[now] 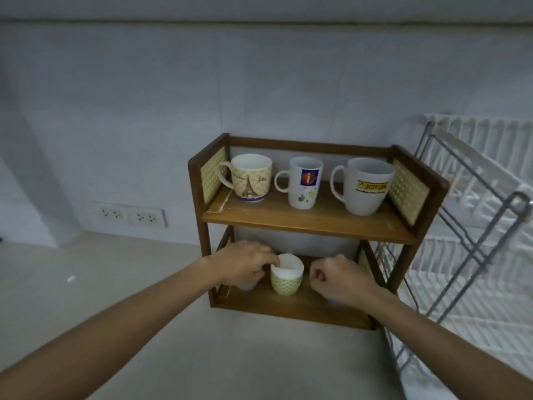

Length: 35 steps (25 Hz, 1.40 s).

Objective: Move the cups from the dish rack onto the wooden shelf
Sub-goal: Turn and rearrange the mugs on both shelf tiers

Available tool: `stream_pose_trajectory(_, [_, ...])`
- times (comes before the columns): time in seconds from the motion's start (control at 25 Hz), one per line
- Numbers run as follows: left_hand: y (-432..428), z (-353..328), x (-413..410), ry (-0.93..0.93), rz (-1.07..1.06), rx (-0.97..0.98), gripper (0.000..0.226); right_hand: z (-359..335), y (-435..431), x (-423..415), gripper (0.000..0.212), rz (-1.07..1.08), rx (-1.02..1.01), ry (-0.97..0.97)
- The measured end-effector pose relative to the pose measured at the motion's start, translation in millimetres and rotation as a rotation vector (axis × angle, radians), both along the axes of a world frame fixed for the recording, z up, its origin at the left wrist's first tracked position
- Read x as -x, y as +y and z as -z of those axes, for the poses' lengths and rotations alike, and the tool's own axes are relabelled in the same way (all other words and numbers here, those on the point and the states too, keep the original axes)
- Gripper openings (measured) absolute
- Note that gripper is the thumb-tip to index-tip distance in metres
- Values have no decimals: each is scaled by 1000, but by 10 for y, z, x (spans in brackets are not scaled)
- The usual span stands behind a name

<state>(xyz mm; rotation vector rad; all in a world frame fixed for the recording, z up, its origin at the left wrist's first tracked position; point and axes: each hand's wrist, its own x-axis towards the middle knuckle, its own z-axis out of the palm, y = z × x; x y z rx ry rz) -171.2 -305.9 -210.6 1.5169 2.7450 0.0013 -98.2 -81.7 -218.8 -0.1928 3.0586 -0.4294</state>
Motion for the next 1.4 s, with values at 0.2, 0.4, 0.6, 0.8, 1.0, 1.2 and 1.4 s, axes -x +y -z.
stream_pose_trajectory(0.2, [107, 317, 557, 1, -353, 391, 66, 466, -203, 675, 71, 129, -26, -209])
stream_pose_trajectory(0.4, [272, 381, 746, -146, -573, 462, 55, 713, -329, 1021, 98, 176, -129, -309])
stream_pose_trajectory(0.6, [211, 298, 787, -265, -618, 412, 67, 859, -356, 1085, 99, 145, -60, -276])
stream_pose_trajectory(0.8, [179, 434, 817, -89, -585, 496, 100, 704, -184, 1220, 95, -51, -169, -398])
stream_pose_trajectory(1.0, [175, 380, 926, -227, -556, 420, 101, 652, -120, 1278, 92, -58, -159, -407])
stream_pose_trajectory(1.2, [176, 391, 901, -254, -480, 356, 94, 671, -139, 1258, 82, 5, -188, -334])
stream_pose_trajectory(1.4, [201, 473, 897, -183, -543, 337, 90, 604, -74, 1253, 78, -150, -206, -351])
